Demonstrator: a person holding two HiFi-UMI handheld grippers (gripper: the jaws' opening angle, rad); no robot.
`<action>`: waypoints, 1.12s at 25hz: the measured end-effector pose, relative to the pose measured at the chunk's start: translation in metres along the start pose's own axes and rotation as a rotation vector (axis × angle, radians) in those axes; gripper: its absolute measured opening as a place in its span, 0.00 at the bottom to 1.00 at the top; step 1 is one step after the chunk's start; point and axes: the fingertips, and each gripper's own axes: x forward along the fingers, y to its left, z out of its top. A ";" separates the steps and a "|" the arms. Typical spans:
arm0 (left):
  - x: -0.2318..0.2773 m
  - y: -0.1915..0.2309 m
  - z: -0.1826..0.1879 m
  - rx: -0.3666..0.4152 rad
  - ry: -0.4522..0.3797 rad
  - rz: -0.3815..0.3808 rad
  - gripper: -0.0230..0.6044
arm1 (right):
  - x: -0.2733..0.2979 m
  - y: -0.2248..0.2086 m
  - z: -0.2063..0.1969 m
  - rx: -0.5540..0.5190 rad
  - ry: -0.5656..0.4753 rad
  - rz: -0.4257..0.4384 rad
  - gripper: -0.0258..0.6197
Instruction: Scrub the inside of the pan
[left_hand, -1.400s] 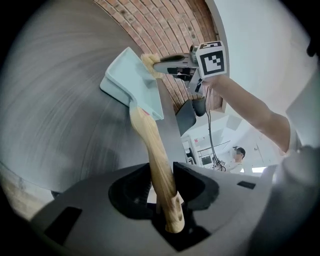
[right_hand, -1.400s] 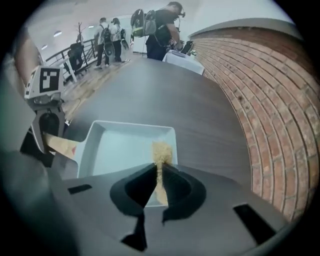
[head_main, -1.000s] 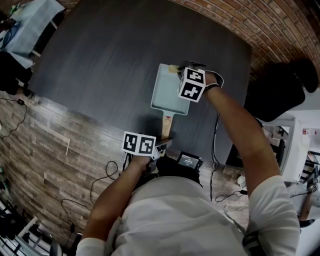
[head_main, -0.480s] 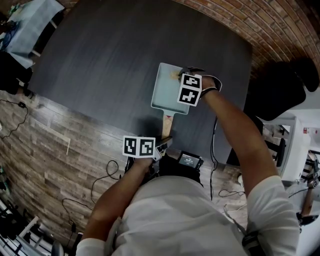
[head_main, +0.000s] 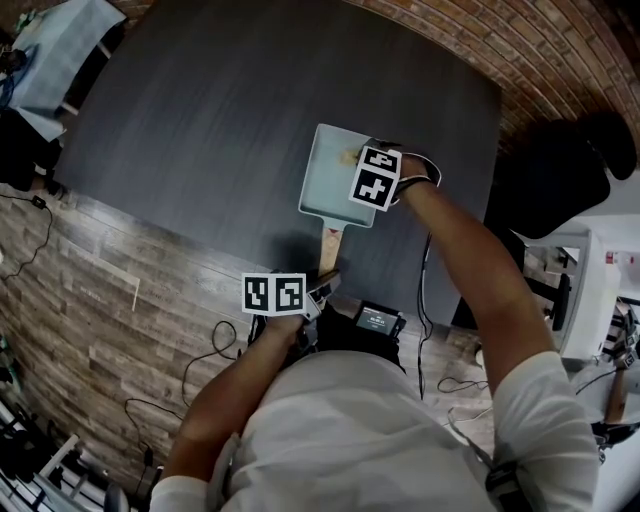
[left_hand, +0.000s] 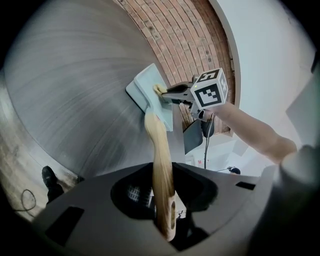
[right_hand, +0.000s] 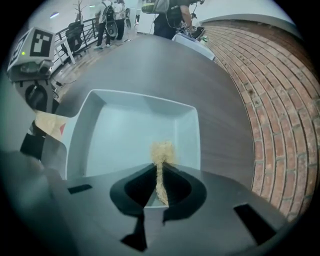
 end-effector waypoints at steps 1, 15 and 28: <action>-0.001 0.001 0.001 -0.002 -0.006 0.003 0.22 | -0.001 0.003 0.000 0.009 0.001 0.017 0.10; -0.007 0.006 0.010 -0.045 -0.077 0.036 0.22 | -0.012 0.055 -0.002 0.083 -0.030 0.188 0.11; -0.008 0.006 0.011 -0.052 -0.105 0.048 0.22 | -0.021 0.088 0.001 0.309 -0.078 0.388 0.11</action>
